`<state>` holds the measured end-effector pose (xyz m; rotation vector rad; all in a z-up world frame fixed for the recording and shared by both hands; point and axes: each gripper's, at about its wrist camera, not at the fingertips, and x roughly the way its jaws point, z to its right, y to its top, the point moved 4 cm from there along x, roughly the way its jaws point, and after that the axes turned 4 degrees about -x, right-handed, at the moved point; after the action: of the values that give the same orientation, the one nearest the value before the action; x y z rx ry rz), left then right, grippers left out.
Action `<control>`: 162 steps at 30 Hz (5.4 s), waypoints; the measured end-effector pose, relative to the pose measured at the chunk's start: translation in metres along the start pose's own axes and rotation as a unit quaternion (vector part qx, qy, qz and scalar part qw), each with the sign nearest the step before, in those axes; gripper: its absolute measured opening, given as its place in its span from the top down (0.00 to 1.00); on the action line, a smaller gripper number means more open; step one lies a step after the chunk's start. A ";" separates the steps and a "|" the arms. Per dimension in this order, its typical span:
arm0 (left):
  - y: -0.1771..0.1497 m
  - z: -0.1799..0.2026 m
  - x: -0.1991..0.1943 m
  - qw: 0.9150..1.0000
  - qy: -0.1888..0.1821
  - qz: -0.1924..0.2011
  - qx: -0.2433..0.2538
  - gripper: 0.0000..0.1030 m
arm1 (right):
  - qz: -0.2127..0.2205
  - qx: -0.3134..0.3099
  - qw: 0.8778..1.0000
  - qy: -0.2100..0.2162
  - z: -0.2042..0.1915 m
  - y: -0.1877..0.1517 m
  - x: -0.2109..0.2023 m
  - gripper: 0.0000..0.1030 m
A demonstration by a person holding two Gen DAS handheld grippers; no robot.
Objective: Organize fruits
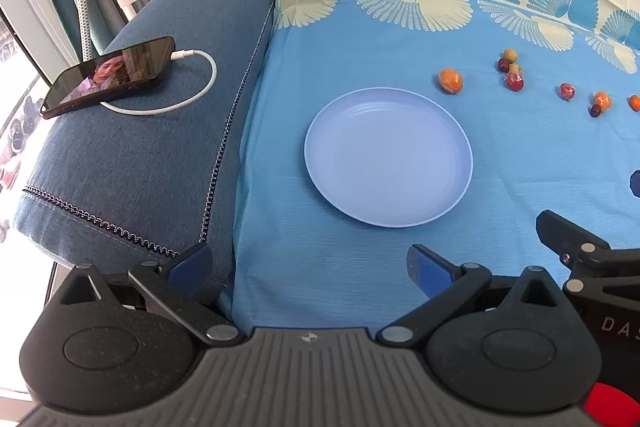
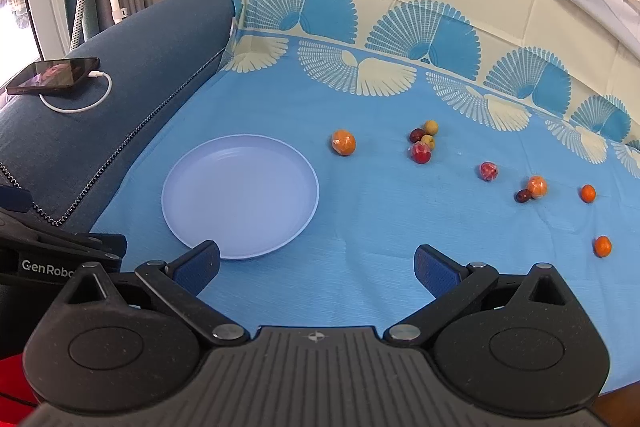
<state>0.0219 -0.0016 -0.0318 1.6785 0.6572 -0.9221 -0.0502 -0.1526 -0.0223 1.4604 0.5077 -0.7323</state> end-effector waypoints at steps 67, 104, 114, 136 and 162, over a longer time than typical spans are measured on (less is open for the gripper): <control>-0.005 0.007 -0.028 1.000 -0.017 0.020 -0.001 0.00 | 0.017 0.017 1.000 -0.020 0.009 0.006 -0.028 0.00; 0.224 0.135 -0.134 0.989 -0.133 0.050 0.030 0.00 | -0.038 0.238 0.961 -0.135 0.237 -0.011 0.046 0.00; 0.251 0.154 -0.105 0.986 -0.164 0.033 0.026 0.00 | -0.060 0.261 0.952 -0.146 0.266 -0.013 0.092 0.00; 0.211 0.177 0.242 0.988 -0.086 -0.111 0.065 0.01 | -0.043 0.202 0.973 -0.103 0.271 0.040 0.277 0.01; 0.159 0.159 0.142 0.988 -0.113 -0.090 0.052 0.63 | 0.020 0.106 0.992 -0.070 0.208 0.038 0.185 0.69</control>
<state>0.1869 -0.2022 -0.0882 1.5934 0.6217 -1.2747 0.0793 -0.3850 -0.1129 1.5970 0.2996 -0.8702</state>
